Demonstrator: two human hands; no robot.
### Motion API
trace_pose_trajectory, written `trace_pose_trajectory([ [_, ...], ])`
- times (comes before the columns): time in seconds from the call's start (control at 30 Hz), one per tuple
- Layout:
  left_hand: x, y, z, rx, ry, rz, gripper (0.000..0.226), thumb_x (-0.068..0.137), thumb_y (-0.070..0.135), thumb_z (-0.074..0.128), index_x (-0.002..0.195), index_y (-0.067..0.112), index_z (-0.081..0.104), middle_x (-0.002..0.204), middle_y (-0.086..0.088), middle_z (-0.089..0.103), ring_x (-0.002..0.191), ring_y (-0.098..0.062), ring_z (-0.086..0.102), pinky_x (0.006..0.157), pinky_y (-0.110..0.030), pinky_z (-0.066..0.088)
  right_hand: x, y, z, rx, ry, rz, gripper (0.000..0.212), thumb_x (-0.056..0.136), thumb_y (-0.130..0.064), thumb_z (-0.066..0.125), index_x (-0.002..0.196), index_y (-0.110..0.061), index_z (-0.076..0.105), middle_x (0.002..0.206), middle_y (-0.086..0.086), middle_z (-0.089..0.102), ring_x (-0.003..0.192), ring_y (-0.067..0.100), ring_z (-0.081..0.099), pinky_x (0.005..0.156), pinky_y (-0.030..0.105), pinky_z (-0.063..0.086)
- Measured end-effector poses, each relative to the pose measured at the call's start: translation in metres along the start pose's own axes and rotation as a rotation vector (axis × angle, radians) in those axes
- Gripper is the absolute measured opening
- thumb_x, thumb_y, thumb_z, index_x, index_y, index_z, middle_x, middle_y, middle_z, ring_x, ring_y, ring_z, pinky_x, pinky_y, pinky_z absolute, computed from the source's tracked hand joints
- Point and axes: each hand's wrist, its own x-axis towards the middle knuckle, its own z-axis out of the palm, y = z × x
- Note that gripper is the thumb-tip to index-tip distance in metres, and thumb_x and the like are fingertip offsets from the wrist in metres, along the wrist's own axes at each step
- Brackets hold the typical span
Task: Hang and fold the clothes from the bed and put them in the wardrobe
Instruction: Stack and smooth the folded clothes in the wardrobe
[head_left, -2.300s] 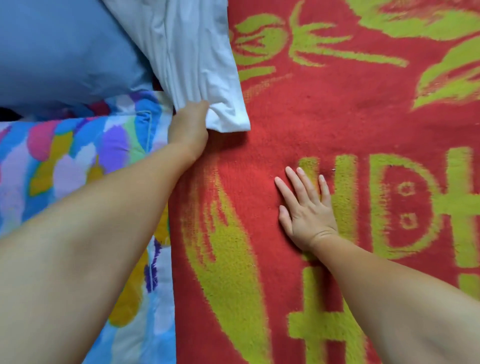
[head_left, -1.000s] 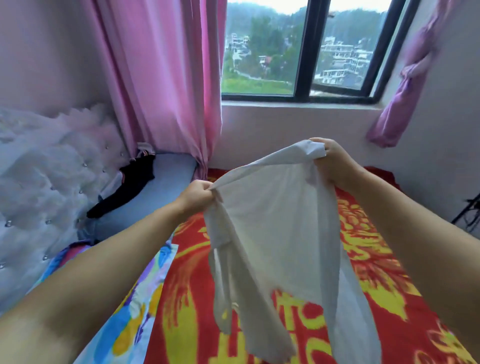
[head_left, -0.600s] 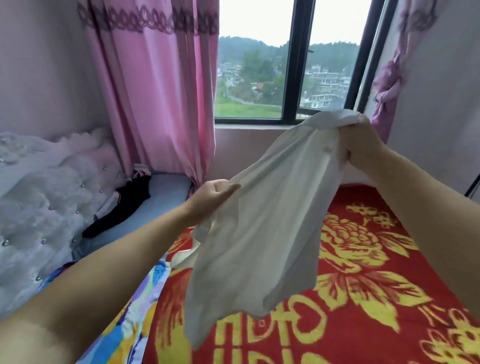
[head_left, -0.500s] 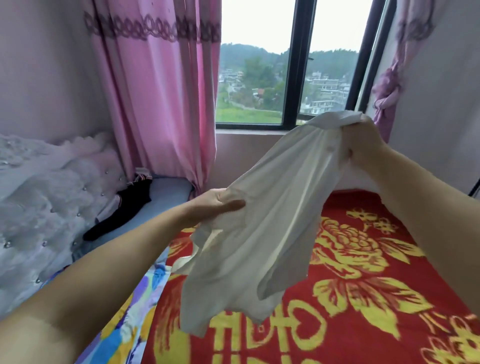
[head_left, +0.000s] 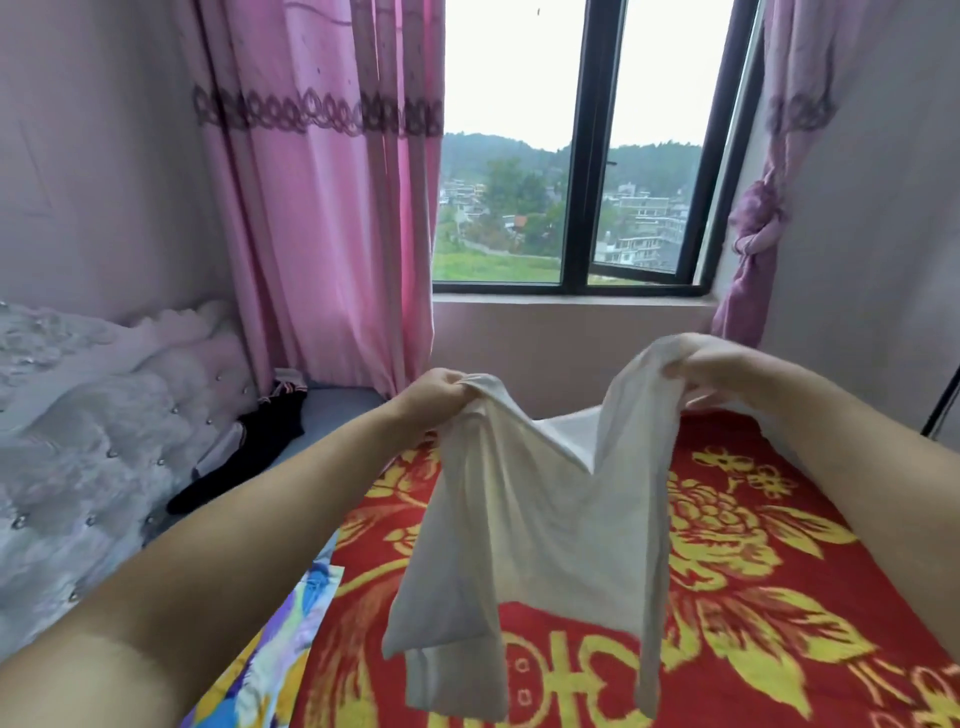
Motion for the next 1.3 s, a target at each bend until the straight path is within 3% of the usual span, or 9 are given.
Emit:
trace_pose_trajectory([
  [0.13,0.005,0.04,0.029,0.073,-0.152,0.048,0.028,0.092,0.018,0.055,0.069,0.007,0.066,0.065,-0.001,0.055,0.06,-0.013,0.049,0.057,-0.022,0.041,-0.025,-0.021,0.037,-0.194,-0.414,-0.163,0.101,0.078,-0.034,0.077,0.151,-0.04,0.008,0.151,0.0,0.033,0.136,0.021,0.036,0.109,0.038,0.035],
  [0.23,0.008,0.054,0.045,0.037,-0.269,0.031,0.023,0.083,0.02,0.065,0.06,0.016,0.064,0.059,0.001,0.055,0.056,-0.012,0.051,0.056,-0.021,0.043,-0.035,-0.033,0.07,-0.026,-0.514,-0.325,0.083,0.081,-0.019,0.075,0.149,-0.021,0.029,0.138,0.005,0.052,0.122,0.021,0.053,0.103,0.037,0.045],
  [0.33,0.01,0.052,0.044,0.04,-0.29,0.025,0.024,0.083,0.024,0.069,0.062,0.016,0.06,0.059,0.002,0.054,0.057,-0.012,0.05,0.054,-0.022,0.042,-0.038,-0.03,0.086,0.01,-0.369,-0.397,0.011,0.087,-0.014,0.068,0.095,-0.007,0.067,0.084,0.004,0.065,0.077,0.015,0.06,0.07,0.027,0.05],
  [0.57,-0.003,0.027,0.047,-0.26,-0.174,0.069,0.041,0.086,0.03,0.07,0.12,0.013,0.056,0.102,-0.002,0.068,0.087,-0.013,0.068,0.069,-0.024,0.056,-0.023,-0.041,0.091,0.179,0.045,-0.275,0.024,0.091,-0.022,0.057,0.073,-0.009,0.066,0.074,0.006,0.067,0.067,0.019,0.064,0.064,0.031,0.053],
  [0.67,-0.012,0.009,0.062,-0.221,-0.193,0.064,0.023,0.085,0.003,0.061,0.106,0.011,0.06,0.091,-0.002,0.065,0.082,-0.014,0.064,0.067,-0.023,0.054,-0.018,-0.055,0.086,0.218,0.098,-0.265,0.032,0.092,-0.033,0.057,0.069,-0.011,0.066,0.07,0.005,0.065,0.066,0.021,0.062,0.066,0.034,0.051],
  [0.8,-0.017,-0.007,0.063,-0.201,-0.119,-0.016,0.023,0.062,0.013,0.047,0.08,0.009,0.062,0.068,0.001,0.058,0.056,-0.007,0.055,0.052,-0.017,0.045,-0.019,-0.055,0.079,0.173,0.139,-0.267,0.037,0.093,-0.035,0.056,0.078,-0.005,0.07,0.074,0.008,0.065,0.071,0.023,0.062,0.074,0.037,0.053],
  [0.9,-0.015,-0.021,0.054,-0.062,-0.112,-0.064,0.027,0.055,0.012,0.044,0.074,0.003,0.06,0.069,-0.006,0.051,0.064,-0.016,0.048,0.061,-0.024,0.038,-0.022,-0.049,0.064,0.272,0.194,-0.27,0.032,0.094,-0.03,0.057,0.074,-0.008,0.067,0.078,0.01,0.064,0.075,0.025,0.061,0.078,0.041,0.052],
  [1.03,-0.013,-0.043,0.031,0.066,-0.014,-0.153,0.022,0.071,0.006,0.047,0.051,0.015,0.048,0.048,0.002,0.042,0.046,-0.014,0.036,0.04,-0.018,0.028,-0.017,-0.037,0.028,0.442,0.311,-0.249,0.018,0.092,-0.028,0.06,0.082,-0.014,0.066,0.086,0.008,0.065,0.079,0.022,0.061,0.085,0.04,0.052],
  [1.3,0.01,0.009,-0.036,0.136,0.047,0.125,0.012,0.09,0.01,0.062,0.083,0.002,0.067,0.073,-0.008,0.068,0.059,-0.011,0.065,0.066,-0.026,0.057,0.007,0.019,-0.003,0.285,0.482,-0.132,0.038,0.088,-0.038,0.059,0.09,-0.001,0.071,0.072,0.004,0.061,0.075,0.025,0.059,0.073,0.037,0.047],
])
